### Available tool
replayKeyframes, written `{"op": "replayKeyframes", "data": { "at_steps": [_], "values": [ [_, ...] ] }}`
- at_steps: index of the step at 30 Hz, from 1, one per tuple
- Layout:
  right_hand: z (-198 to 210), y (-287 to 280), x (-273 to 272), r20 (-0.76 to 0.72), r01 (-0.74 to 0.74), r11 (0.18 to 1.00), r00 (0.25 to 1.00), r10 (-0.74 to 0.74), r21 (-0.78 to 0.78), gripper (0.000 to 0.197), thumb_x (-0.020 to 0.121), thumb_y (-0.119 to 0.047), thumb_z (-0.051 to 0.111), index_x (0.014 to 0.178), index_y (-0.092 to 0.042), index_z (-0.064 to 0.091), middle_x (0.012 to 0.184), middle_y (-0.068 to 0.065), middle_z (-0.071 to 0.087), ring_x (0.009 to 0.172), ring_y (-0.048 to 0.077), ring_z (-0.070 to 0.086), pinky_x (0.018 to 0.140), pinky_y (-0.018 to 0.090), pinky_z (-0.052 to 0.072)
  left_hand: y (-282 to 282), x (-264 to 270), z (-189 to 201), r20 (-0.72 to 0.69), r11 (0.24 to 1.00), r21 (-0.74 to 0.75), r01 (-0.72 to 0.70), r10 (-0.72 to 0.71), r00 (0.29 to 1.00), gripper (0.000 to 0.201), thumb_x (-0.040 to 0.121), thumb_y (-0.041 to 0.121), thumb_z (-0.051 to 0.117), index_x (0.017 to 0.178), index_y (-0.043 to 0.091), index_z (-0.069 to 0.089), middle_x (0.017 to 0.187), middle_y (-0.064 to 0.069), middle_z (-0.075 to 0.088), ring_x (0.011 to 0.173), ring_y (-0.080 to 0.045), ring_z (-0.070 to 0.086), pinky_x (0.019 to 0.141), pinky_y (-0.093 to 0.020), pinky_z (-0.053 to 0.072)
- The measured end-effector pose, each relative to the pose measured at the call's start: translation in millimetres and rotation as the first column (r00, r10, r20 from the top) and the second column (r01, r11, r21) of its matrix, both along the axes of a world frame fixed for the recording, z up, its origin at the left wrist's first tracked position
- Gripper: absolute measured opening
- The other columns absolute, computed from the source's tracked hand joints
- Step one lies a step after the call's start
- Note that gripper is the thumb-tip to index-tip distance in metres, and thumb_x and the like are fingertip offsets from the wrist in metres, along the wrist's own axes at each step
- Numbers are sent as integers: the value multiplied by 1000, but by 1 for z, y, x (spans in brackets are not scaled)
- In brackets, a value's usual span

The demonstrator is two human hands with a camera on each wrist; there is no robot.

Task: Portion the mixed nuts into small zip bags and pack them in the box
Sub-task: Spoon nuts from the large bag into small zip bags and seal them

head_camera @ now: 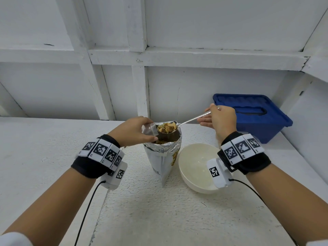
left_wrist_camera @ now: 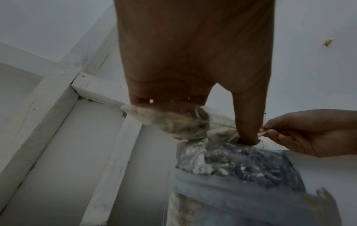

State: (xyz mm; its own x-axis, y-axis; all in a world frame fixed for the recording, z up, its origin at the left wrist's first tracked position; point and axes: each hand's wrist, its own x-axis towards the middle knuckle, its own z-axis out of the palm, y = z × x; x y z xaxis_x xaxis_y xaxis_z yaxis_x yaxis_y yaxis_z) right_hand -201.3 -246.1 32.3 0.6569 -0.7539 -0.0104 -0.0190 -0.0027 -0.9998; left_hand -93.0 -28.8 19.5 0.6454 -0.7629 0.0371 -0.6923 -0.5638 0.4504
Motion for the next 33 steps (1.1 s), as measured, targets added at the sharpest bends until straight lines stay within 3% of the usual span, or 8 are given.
{"op": "replayKeyframes", "data": {
  "at_steps": [6, 13, 20, 24, 26, 28, 30, 33],
  "values": [
    [3, 5, 7, -3, -49, 998, 999, 49, 37, 30, 98, -14, 41, 73, -4, 54, 65, 14, 61, 42, 10, 62, 40, 18, 50, -9, -3, 1, -50, 1000, -10, 0, -1, 999, 54, 81, 37, 68, 125, 11, 52, 115, -5, 58, 95, -15, 51, 82, -27, 44],
    [2, 15, 15, -1, -103, 994, 995, 103, 27, 31, 99, -17, 41, 73, -6, 55, 66, 12, 61, 41, 8, 61, 43, 17, 50, -12, -7, -2, -83, 997, -68, -47, 41, 996, 54, 80, 36, 70, 125, 12, 52, 104, 4, 53, 93, -11, 50, 78, -22, 38],
    [0, 21, 20, 2, -143, 987, 990, 144, -79, 29, 98, -21, 43, 75, -11, 57, 68, 10, 63, 47, 8, 64, 49, 18, 52, -13, -8, -7, -108, 991, -122, -61, 48, 993, 56, 78, 38, 71, 124, 13, 53, 106, 3, 57, 93, -12, 53, 77, -23, 43],
    [7, 28, 21, 31, -156, 963, 986, 166, -222, 30, 98, -23, 43, 74, -14, 58, 65, 10, 64, 50, 11, 65, 53, 22, 54, -13, -9, -10, -121, 978, -195, -79, 56, 991, 52, 78, 36, 71, 121, 11, 54, 108, -3, 61, 95, -16, 58, 80, -27, 50],
    [18, 36, 18, 81, -170, 922, 974, 211, -349, 28, 98, -23, 43, 75, -15, 57, 63, 7, 63, 52, 11, 65, 53, 22, 55, -12, -11, -11, -138, 963, -251, -101, 68, 988, 48, 80, 33, 70, 120, 12, 52, 101, 1, 59, 83, -10, 57, 62, -11, 47],
    [29, 45, 16, 121, -187, 845, 952, 283, -500, 24, 97, -21, 44, 80, -12, 58, 64, 4, 62, 54, 9, 65, 54, 20, 55, -11, -12, -12, -161, 939, -315, -136, 89, 983, 44, 81, 30, 70, 117, 14, 51, 90, 8, 56, 72, -1, 52, 51, -5, 40],
    [40, 53, 15, 159, -173, 750, 924, 348, -638, 22, 97, -19, 46, 85, -7, 61, 66, 2, 63, 56, 8, 66, 55, 24, 56, -10, -10, -15, -190, 910, -378, -169, 103, 976, 42, 81, 30, 69, 115, 14, 51, 84, 12, 55, 71, 1, 52, 55, -2, 39],
    [49, 57, 15, 216, -104, 650, 894, 393, -753, 26, 96, -19, 48, 85, -1, 63, 66, 8, 66, 58, 8, 67, 55, 37, 56, -5, -7, -19, -225, 871, -447, -205, 113, 968, 37, 82, 30, 68, 111, 14, 52, 88, 8, 57, 77, -1, 52, 60, -3, 40]
  ]
}}
